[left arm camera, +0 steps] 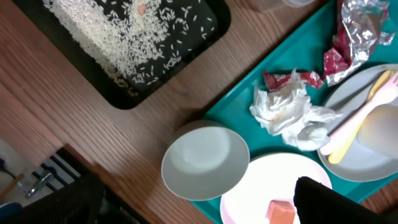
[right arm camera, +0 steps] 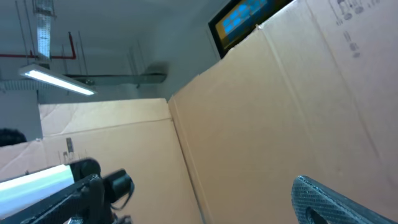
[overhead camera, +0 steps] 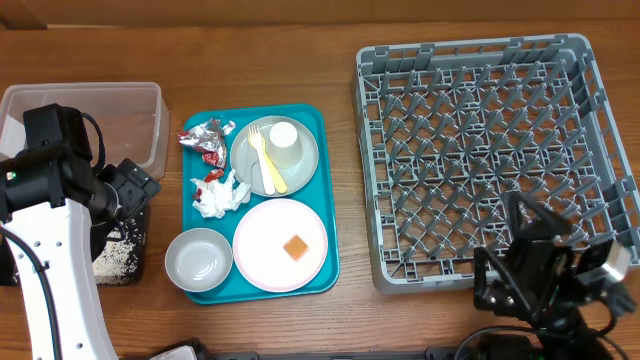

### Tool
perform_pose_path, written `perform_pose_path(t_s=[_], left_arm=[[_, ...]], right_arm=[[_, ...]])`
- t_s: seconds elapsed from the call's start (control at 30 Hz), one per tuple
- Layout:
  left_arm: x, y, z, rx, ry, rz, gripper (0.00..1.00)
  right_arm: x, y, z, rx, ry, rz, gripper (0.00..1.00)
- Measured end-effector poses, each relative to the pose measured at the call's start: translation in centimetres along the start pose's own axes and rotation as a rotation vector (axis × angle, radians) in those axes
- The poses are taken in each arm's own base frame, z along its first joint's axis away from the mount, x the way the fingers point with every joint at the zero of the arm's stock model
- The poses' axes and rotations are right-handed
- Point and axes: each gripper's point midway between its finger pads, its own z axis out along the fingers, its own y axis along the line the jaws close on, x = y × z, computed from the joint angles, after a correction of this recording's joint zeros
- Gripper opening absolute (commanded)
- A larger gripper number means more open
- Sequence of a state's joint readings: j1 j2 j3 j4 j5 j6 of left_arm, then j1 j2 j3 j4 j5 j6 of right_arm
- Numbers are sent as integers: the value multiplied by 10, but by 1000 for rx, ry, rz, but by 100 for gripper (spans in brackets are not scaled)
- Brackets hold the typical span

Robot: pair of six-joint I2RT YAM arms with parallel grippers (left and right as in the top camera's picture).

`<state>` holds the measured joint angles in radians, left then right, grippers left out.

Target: Sort waste into correct bins and load items into the dishwasher rack

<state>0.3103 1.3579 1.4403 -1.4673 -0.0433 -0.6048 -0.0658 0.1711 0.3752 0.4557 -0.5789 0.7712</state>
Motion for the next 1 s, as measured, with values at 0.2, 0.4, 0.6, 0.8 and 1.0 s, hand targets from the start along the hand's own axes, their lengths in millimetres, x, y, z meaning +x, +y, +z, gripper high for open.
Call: perform_pose_path(t_s=[0.2, 0.4, 0.6, 0.8, 1.0], left_arm=[[3, -2, 0, 13, 17, 0, 100], [7, 0, 0, 7, 34, 1, 100], [8, 0, 0, 5, 37, 1, 100], [7, 2, 0, -7, 31, -3, 100], [4, 5, 0, -23, 16, -3, 100]], right_arm=[[-10, -30, 43, 88, 92, 125, 100], [3, -55, 100, 76, 241, 269, 100], [98, -9, 160, -92, 599, 432, 100], [195, 42, 158, -253, 838, 441, 100], [239, 63, 153, -290, 921, 453, 100]])
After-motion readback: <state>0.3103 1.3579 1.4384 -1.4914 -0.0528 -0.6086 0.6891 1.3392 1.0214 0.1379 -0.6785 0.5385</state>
